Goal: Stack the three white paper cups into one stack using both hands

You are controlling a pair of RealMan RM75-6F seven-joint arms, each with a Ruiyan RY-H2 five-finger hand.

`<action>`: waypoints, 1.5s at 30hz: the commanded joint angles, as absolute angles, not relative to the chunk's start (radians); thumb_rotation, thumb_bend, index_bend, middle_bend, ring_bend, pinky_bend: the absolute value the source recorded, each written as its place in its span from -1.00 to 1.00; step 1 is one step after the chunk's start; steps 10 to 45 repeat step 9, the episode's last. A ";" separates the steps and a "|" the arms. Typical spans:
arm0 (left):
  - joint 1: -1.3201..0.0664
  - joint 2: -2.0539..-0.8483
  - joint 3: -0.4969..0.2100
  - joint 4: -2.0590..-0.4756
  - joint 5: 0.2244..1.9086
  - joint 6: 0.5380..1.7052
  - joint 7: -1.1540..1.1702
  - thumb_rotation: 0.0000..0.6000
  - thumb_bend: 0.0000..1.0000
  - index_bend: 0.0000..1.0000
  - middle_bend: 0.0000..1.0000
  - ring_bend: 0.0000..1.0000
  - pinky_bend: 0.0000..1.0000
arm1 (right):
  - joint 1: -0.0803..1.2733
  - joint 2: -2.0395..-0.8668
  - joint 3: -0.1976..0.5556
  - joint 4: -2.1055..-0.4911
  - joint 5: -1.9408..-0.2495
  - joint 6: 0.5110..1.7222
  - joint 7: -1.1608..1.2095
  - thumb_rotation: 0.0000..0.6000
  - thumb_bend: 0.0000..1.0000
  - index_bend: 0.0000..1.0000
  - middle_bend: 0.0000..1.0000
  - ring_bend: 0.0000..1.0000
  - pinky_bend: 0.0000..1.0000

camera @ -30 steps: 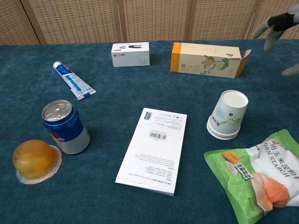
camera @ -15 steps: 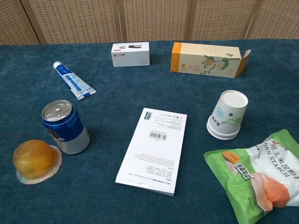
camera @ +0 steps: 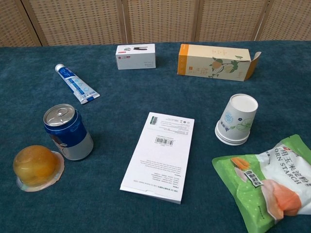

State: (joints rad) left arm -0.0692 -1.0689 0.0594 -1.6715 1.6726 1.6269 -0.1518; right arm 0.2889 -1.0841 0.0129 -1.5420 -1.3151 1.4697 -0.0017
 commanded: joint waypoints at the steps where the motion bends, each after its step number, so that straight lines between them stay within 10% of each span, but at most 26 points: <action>1: -0.060 -1.062 0.060 -1.682 1.684 1.639 -0.145 0.52 -0.01 -1.00 -1.00 -1.00 -0.90 | 0.280 -1.089 0.022 -1.535 -1.321 1.463 0.006 1.00 -0.48 -0.87 -0.60 -1.00 -0.25; 45: -0.052 -1.062 0.059 -1.668 1.681 1.634 -0.159 0.51 -0.01 -1.00 -1.00 -1.00 -0.90 | 0.272 -1.103 0.046 -1.537 -1.341 1.443 -0.002 1.00 -0.48 -0.87 -0.61 -1.00 -0.25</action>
